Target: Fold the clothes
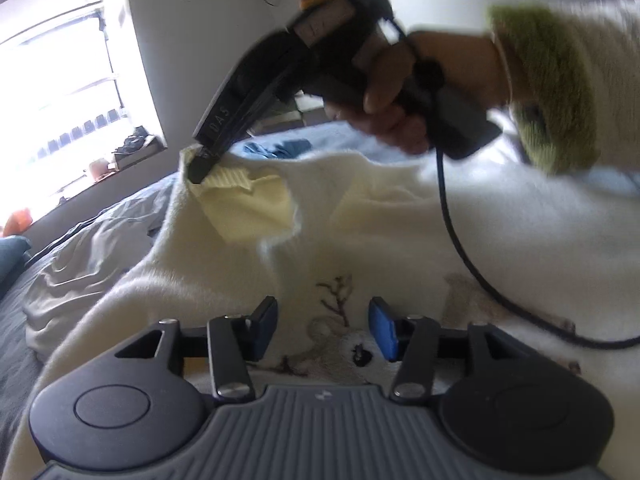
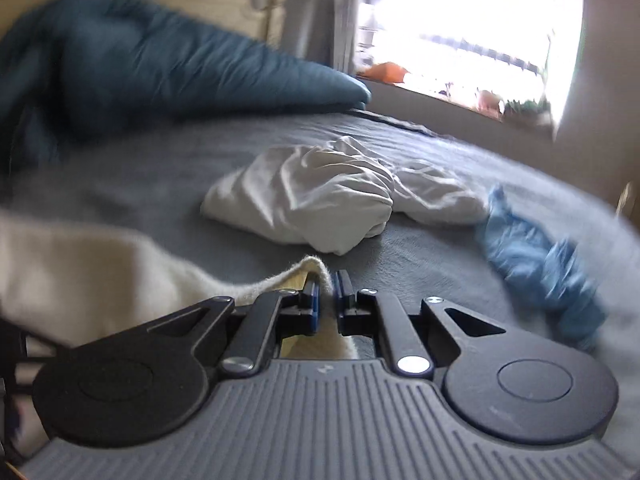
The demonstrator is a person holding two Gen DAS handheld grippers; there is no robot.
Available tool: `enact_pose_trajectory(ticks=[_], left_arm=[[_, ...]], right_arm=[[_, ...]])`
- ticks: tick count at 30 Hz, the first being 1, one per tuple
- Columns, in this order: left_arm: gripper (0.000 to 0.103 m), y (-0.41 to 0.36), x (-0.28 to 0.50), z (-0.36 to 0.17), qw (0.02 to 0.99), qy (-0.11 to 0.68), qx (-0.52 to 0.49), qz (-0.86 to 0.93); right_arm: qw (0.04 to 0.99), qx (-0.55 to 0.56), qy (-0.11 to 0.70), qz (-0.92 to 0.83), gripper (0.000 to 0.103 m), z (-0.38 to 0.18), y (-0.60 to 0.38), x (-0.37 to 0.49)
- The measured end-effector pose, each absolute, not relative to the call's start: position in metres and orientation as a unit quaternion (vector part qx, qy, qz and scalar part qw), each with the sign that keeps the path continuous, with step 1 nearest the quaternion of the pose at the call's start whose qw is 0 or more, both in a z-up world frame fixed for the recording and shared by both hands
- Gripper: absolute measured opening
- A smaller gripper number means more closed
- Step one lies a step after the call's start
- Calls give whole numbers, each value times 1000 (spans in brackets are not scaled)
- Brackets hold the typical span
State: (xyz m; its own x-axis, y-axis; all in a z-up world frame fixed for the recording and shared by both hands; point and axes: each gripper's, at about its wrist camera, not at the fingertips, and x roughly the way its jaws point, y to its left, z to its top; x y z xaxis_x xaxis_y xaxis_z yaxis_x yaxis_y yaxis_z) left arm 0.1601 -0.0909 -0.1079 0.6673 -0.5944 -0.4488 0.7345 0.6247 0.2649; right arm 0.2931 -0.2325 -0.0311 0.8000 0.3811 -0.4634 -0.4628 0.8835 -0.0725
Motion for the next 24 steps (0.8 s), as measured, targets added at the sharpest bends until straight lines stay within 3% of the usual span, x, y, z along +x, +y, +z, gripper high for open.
enact_pose_trajectory(ticks=[4,9,15,16,17,19,24], left_arm=[[60,-68,174,-96,908,159,158,-355],[60,-55,218,-105,908,256,84,-320],[62,-42,213,-108,908,264,51,-320],[62,-42,213,-109,908,265,52,-320],[62,-42,213,-108,908,265,54,-320],[62,-40,210,-109,910,261,56,-318],[71,-36,210,-104,913,236,47,-329]], right_arm=[[945,-1,242,219,6,-36,-246,327],[930,113,299,182,10,-55,-260,385],[900,151,332,238,12,-34,-261,384],[889,141,346,264,20,-28,-256,378],[878,131,360,289,36,-22,-250,373],[858,91,405,302,49,-23,-233,369],[841,29,475,258,50,-51,-211,379]])
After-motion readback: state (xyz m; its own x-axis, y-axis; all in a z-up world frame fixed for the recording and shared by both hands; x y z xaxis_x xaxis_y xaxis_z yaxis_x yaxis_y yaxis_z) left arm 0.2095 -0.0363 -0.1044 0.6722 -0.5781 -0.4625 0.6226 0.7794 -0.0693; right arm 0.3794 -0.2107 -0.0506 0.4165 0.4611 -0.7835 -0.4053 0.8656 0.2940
